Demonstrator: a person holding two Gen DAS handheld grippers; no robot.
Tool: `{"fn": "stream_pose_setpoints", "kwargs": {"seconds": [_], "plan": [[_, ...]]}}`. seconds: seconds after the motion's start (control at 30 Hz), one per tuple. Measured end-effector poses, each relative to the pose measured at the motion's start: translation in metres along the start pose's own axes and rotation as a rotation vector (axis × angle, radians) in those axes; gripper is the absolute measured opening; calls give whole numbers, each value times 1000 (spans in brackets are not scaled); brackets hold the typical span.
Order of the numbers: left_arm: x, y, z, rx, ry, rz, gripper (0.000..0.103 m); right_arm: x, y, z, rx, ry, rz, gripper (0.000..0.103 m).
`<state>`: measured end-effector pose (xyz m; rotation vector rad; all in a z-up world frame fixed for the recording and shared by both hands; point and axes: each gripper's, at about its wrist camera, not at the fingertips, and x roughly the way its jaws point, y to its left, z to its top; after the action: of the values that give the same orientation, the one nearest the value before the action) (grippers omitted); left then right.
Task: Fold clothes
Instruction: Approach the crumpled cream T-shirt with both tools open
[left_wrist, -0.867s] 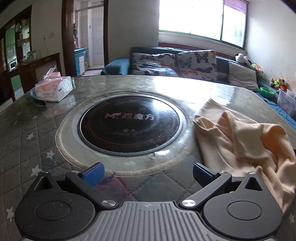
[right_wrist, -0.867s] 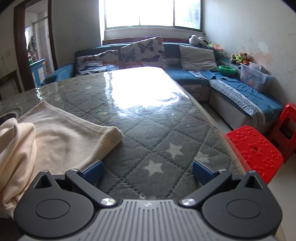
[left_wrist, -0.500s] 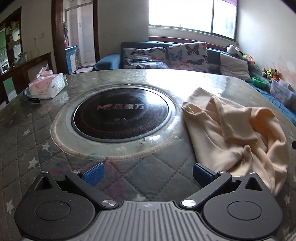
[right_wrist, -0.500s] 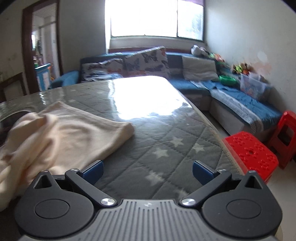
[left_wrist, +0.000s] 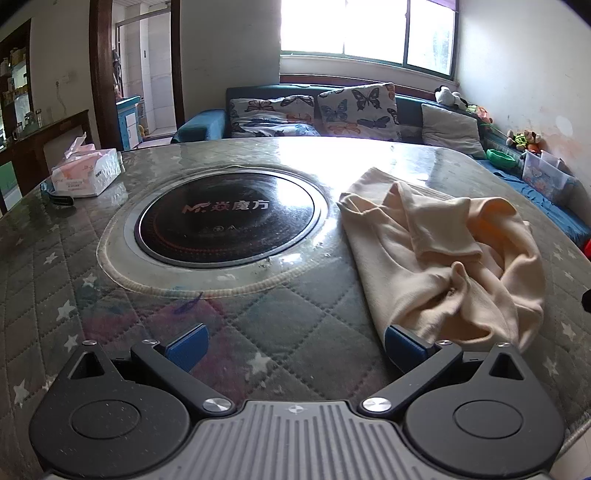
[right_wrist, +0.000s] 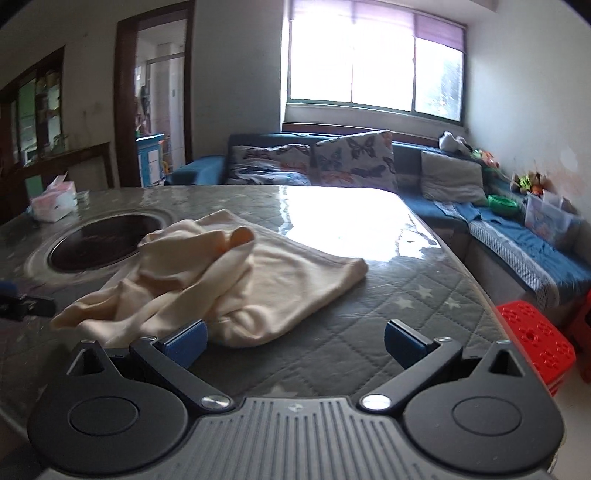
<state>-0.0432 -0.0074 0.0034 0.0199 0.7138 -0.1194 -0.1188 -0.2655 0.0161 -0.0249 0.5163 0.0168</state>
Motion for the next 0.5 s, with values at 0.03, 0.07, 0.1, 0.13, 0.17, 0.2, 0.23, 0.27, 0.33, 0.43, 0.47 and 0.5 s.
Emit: {"fn": "stream_pose_setpoints", "kwargs": {"seconds": [0.03, 0.07, 0.1, 0.13, 0.17, 0.2, 0.23, 0.27, 0.33, 0.43, 0.47, 0.5], "plan": [[-1, -1, -1, 1, -1, -3, 103, -3, 4, -1, -6, 3, 5, 103], [-2, -2, -2, 3, -2, -6, 103, -5, 8, -2, -10, 6, 12, 103], [-3, -2, -3, 4, -3, -9, 103, -6, 12, -3, -15, 11, 17, 103], [-4, -3, -4, 4, -5, -13, 103, -8, 16, -4, -20, 16, 22, 103], [-5, -3, -5, 5, -5, -16, 103, -9, 20, -5, -26, 24, 23, 103], [-7, -4, -6, 8, -6, -20, 103, -9, 22, -6, -28, 34, 22, 103], [-8, -5, -6, 13, -7, -23, 103, -10, 24, -6, -28, 40, 24, 103], [-9, -6, -7, 18, -7, -25, 103, -10, 25, -7, -29, 43, 27, 103], [-11, -8, -9, 28, -8, -30, 103, -10, 28, -9, -31, 50, 31, 103], [-13, -12, -11, 37, -11, -35, 103, -11, 32, -11, -33, 60, 38, 103], [-14, -13, -11, 38, -10, -37, 103, -11, 34, -12, -34, 62, 40, 103], [-14, -14, -11, 40, -9, -39, 103, -10, 35, -12, -36, 64, 41, 103]]}}
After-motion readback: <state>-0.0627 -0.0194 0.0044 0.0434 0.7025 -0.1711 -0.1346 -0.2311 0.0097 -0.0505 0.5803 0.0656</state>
